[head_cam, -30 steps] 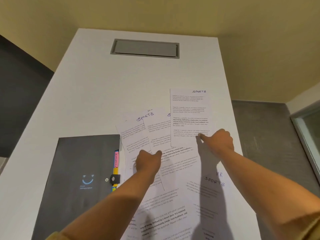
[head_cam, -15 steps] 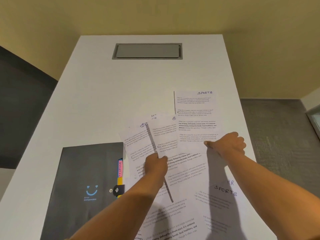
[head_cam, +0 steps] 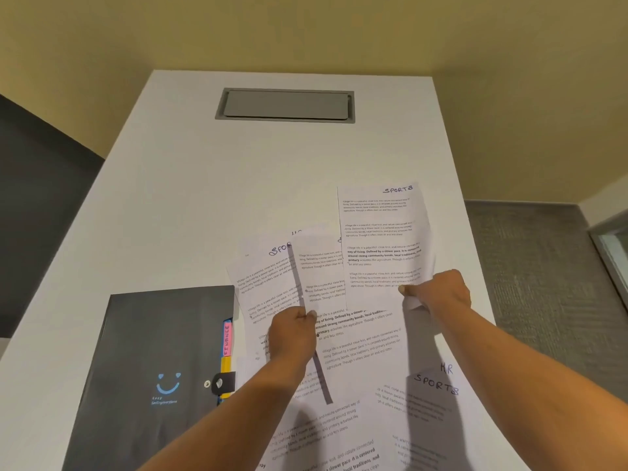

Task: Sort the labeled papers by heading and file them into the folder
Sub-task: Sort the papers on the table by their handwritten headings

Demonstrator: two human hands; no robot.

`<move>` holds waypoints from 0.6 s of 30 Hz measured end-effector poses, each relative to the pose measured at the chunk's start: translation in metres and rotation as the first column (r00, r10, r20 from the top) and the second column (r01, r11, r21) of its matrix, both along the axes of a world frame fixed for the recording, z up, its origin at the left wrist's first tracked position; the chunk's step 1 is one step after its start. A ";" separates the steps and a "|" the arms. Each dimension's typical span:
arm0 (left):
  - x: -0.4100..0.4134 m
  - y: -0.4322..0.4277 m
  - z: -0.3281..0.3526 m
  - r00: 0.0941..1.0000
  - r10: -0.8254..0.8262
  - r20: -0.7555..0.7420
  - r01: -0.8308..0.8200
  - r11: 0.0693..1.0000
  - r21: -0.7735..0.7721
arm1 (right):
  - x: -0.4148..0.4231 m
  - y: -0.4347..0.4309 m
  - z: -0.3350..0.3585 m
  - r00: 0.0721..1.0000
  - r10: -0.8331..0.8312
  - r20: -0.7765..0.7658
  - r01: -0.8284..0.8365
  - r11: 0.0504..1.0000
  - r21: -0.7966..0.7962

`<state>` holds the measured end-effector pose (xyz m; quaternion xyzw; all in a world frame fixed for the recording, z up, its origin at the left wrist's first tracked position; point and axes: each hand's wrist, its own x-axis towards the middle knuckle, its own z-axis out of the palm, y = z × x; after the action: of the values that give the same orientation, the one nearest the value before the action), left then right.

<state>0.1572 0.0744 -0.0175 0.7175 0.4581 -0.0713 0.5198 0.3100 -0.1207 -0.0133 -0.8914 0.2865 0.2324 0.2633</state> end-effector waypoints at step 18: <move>-0.082 0.022 0.024 0.968 0.211 0.135 -0.208 0.977 -0.037 | -0.149 -0.046 0.060 0.974 -0.195 0.114 0.093 0.806 0.585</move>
<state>0.0754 0.0959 0.0061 0.6625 0.4935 0.0287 0.5628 0.1606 -0.1668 0.0466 -0.7619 0.2464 0.2110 0.5606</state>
